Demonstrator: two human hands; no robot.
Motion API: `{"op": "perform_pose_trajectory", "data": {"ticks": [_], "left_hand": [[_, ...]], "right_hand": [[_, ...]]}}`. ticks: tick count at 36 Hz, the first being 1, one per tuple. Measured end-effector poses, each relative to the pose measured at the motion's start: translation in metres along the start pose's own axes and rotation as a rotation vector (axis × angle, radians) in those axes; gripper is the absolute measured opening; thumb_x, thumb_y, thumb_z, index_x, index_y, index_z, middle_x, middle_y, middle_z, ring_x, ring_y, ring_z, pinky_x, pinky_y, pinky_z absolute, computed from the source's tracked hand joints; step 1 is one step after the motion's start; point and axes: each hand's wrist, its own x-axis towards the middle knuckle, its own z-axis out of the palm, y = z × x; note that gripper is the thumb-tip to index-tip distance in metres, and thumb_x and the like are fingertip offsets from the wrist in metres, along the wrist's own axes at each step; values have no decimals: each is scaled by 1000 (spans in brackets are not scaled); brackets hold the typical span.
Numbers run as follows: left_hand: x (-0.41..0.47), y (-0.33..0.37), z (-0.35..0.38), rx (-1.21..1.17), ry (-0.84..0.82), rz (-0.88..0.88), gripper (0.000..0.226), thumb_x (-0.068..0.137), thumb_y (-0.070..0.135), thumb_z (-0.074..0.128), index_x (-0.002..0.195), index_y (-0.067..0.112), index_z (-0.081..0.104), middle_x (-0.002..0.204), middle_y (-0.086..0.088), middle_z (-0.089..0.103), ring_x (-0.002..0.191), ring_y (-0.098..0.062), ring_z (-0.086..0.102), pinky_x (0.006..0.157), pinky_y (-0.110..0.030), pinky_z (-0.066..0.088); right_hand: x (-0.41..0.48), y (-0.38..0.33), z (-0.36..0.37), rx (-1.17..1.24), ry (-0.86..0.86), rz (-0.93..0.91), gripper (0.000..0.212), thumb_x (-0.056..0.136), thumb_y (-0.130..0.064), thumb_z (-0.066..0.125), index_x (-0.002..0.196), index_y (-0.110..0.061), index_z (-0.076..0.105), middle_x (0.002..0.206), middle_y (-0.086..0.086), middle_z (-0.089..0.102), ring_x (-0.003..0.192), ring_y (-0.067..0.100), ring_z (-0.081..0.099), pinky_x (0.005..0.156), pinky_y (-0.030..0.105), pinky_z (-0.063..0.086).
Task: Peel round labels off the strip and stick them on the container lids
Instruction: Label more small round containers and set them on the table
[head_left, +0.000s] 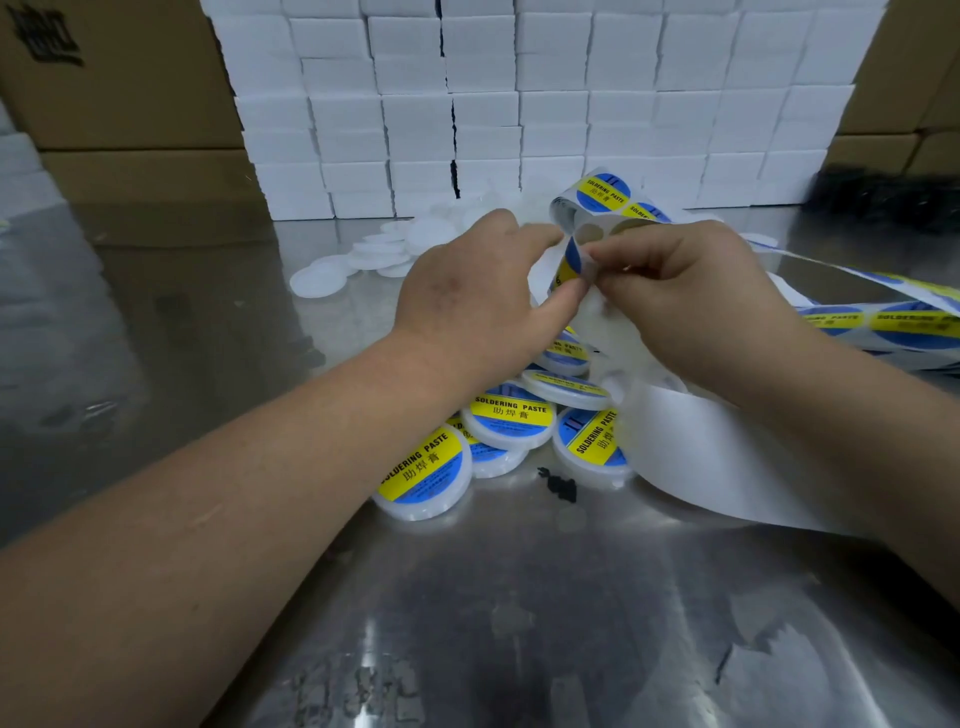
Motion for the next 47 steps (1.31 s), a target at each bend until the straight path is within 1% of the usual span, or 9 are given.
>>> {"op": "perform_pose_trajectory", "data": {"ticks": [4, 11, 17, 21, 29, 36, 39, 42, 47], "left_hand": [[3, -4, -2, -96, 43, -69, 30, 86, 39, 54, 110, 22, 60, 80, 12, 39, 75, -9, 40, 59, -20, 18], [3, -2, 0, -143, -34, -64, 28, 79, 51, 57, 90, 26, 63, 65, 13, 37, 71, -9, 40, 62, -24, 24], [3, -2, 2, -98, -62, -31, 29, 82, 51, 53, 95, 30, 67, 67, 13, 35, 73, -9, 40, 61, -25, 24], [2, -2, 2, -89, -94, 2, 26, 86, 47, 49, 95, 32, 68, 68, 9, 36, 74, -12, 43, 62, -26, 27], [8, -14, 2, -139, -22, -155, 23, 89, 40, 50, 88, 27, 69, 82, 7, 48, 78, -10, 43, 66, -24, 27], [14, -24, -1, -261, 81, -462, 41, 85, 45, 52, 55, 18, 52, 55, 4, 50, 60, -16, 47, 53, -29, 33], [19, -29, -3, -314, 87, -569, 41, 88, 35, 46, 70, 3, 65, 77, -15, 63, 71, -29, 53, 64, -35, 44], [20, -34, -4, -391, 72, -682, 42, 90, 33, 43, 59, 15, 63, 63, 0, 59, 64, -20, 53, 61, -31, 41], [17, -30, -4, -286, 71, -525, 56, 95, 43, 37, 70, 2, 66, 74, -16, 64, 79, -32, 56, 70, -37, 43]], "right_hand": [[2, 6, -1, -91, 20, 39, 25, 88, -8, 53, 99, -20, 71, 67, -33, 52, 70, -10, 50, 61, -3, 34], [2, 4, 0, -77, 6, 0, 22, 88, -14, 57, 105, -21, 70, 73, -30, 54, 79, -3, 53, 67, 8, 40], [1, 1, 1, -23, -40, -28, 30, 87, -13, 59, 75, -40, 59, 71, -26, 59, 75, 3, 57, 67, 12, 43], [1, 2, 0, -19, -56, -24, 32, 84, -7, 58, 67, -33, 54, 76, -16, 65, 76, 14, 62, 76, 30, 49], [4, 7, -2, -63, 10, -18, 31, 82, -3, 52, 66, -28, 44, 70, -11, 56, 72, 18, 55, 67, 28, 44], [3, 6, -6, -112, 54, -18, 25, 81, -8, 50, 79, -33, 45, 71, -18, 54, 62, 3, 51, 47, 5, 33], [2, 4, -6, -98, 59, -23, 32, 79, -5, 49, 83, -36, 44, 69, -19, 50, 51, -3, 47, 45, 5, 32], [2, 3, -7, -128, 104, -20, 42, 78, -4, 47, 78, -45, 40, 68, -19, 46, 51, -8, 46, 47, 7, 29], [2, 1, -6, -135, 137, -53, 44, 75, 1, 43, 72, -42, 51, 59, -34, 50, 54, -3, 47, 51, 5, 32]]}}
